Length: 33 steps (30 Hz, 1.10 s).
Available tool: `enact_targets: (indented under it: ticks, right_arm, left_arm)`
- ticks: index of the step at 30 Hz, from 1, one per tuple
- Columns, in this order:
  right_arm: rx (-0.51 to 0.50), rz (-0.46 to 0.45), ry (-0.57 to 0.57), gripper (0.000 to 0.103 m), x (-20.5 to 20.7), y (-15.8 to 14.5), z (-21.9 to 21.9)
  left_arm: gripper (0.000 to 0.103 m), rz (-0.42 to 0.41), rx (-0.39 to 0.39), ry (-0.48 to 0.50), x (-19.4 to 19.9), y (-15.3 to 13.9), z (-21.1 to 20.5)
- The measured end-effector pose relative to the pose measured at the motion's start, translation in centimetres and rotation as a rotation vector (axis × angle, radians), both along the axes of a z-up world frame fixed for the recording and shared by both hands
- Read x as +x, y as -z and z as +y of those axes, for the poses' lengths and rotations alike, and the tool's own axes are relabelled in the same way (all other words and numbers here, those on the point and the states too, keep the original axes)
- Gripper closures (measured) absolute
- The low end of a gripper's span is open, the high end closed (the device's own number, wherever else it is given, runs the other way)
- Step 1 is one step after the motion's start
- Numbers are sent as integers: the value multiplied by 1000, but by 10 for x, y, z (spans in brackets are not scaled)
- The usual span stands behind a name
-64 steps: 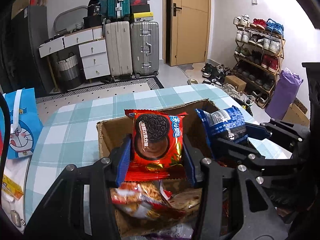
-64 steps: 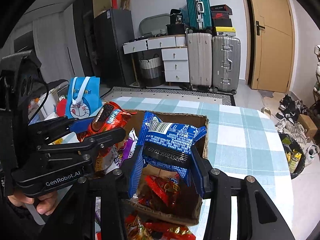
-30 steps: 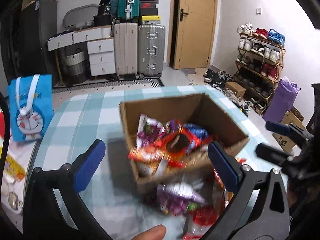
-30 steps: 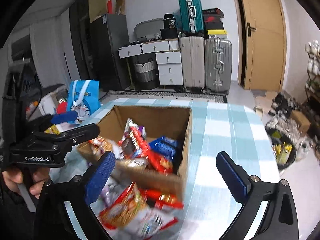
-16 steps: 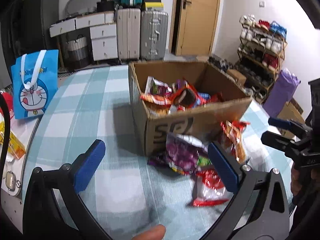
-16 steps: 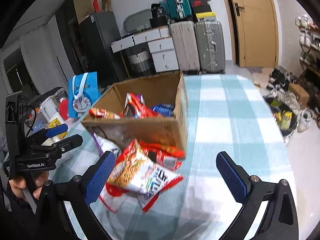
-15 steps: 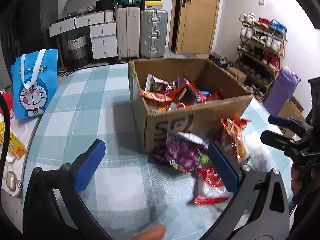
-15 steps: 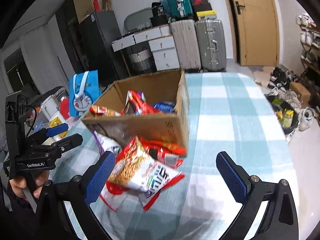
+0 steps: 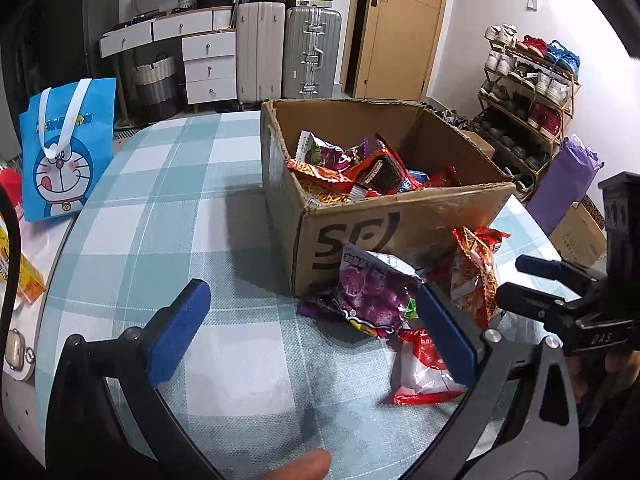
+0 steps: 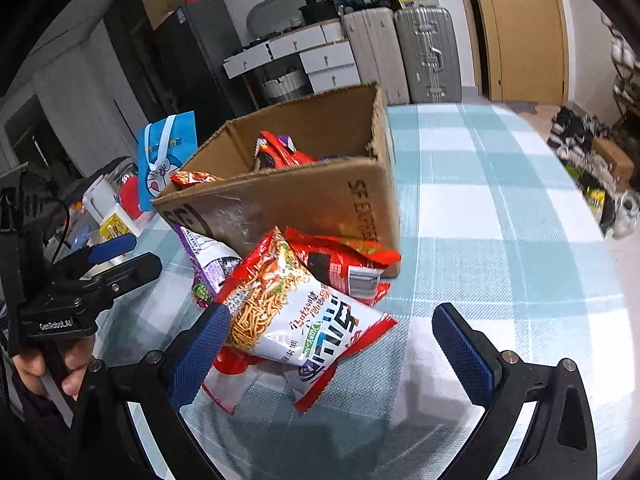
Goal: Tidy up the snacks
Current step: 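Move both open tools back toward the remaining snacks, then grasp the white-and-red noodle bag with the right tool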
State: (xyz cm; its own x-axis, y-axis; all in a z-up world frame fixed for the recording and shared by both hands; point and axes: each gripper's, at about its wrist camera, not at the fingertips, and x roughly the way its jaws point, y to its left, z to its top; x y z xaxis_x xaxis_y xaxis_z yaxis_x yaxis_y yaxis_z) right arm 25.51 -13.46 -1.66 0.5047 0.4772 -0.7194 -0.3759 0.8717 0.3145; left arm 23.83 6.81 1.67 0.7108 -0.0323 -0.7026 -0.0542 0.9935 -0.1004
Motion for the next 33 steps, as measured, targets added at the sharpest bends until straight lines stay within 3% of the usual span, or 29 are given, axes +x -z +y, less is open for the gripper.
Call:
enact_targets:
  ticks: [16,23,29,33]
  right_arm:
    - [184,158,-13,1,17,29,3]
    - [252,165,18,1,18,30,1]
    - [231,150,32,1,16,32,4]
    - [251,159,21,19,14,35,5]
  left_arm:
    - [1,11,8,4,4,6,-1]
    - [1,15,5,-1,4,7,-1]
    - [1,19,4,2,5,9,-1]
    - [1,20,5,4,6,11,-2]
